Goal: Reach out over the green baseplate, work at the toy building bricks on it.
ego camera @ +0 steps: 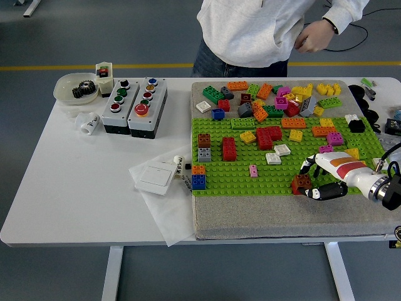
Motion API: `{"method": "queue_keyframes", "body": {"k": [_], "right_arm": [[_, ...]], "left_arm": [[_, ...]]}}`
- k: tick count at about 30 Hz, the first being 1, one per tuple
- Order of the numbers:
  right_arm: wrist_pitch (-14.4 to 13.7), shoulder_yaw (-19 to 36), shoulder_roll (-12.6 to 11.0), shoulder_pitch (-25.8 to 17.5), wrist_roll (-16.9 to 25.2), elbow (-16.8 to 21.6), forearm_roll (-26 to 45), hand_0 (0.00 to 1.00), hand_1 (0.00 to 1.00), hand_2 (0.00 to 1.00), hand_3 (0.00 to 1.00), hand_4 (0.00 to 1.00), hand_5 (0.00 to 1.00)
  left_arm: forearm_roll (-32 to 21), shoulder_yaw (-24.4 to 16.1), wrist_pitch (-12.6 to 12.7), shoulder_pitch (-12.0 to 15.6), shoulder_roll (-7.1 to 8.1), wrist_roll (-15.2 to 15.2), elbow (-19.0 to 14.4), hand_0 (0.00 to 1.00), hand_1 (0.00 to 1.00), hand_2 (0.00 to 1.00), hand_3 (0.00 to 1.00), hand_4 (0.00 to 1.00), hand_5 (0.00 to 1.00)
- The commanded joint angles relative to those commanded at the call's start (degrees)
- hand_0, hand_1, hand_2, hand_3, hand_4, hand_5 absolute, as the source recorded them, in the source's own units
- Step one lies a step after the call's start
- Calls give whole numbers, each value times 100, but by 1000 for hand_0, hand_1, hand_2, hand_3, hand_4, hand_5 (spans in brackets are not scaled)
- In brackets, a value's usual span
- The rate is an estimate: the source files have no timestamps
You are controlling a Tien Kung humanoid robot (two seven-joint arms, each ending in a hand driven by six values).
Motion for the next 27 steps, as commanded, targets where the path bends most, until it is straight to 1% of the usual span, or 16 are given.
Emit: {"method": "queue_keyframes", "body": {"k": [5,6,16,17,18,22,27], "right_arm": [[69,8,4,-3,-16,4,-31,531,594,705,713,998,501],[64,9,4,-2,-11,3,-30,547,607,731,786,998,515],[-81,76,12,-19,34,7,-23,556,623,746,800,998,517],[-79,142,-7,-54,30,72,-47,556,623,746,800,998,517],[-76,169,-16,-68,28,100,-56,589,640,760,805,998,518],[-100,362,-103,-193,0,359,-125,589,640,760,805,998,518],[-218,656,-225,-487,-124,880,-307,595,637,754,797,998,521]], "left_arm": [[7,-9,1,0,0,-1,0,777,812,856,771,794,697],[11,-12,1,-1,0,-1,0,771,813,856,771,794,697],[-2,1,6,0,-1,-3,0,770,814,856,771,794,697],[-1,2,4,0,-1,-3,0,770,814,856,771,794,697],[0,2,3,0,0,-3,0,770,814,857,771,795,697],[32,-17,1,-4,0,0,0,770,814,857,771,795,697],[32,-7,-1,14,2,-2,0,769,814,856,771,794,697]]}}
